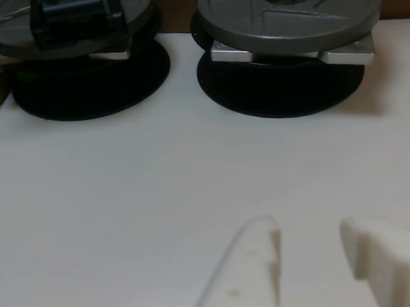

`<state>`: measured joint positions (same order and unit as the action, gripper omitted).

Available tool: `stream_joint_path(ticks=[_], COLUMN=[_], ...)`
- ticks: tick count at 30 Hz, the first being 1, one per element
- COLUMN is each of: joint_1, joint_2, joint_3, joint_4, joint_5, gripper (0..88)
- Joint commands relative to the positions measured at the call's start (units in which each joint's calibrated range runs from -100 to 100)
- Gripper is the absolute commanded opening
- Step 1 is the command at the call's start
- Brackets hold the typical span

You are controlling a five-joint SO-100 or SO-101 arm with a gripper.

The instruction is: Pick up green cube and drop it in the blue box

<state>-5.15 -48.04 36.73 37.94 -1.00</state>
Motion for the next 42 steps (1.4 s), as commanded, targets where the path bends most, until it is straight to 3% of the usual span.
stream_joint_path(ticks=[1, 16, 26, 42], joint_1=[-2.6, -9.5, -14.4, -25.6], joint_2=[0.1, 0.0, -0.4, -0.4], joint_3=[-3.5, -3.3, -3.3, -3.3], joint_4=[-0.6, -0.4, 10.0, 10.5], joint_5=[-0.1, 0.1, 0.3, 0.3], gripper=[2.1, 2.1, 2.1, 2.1])
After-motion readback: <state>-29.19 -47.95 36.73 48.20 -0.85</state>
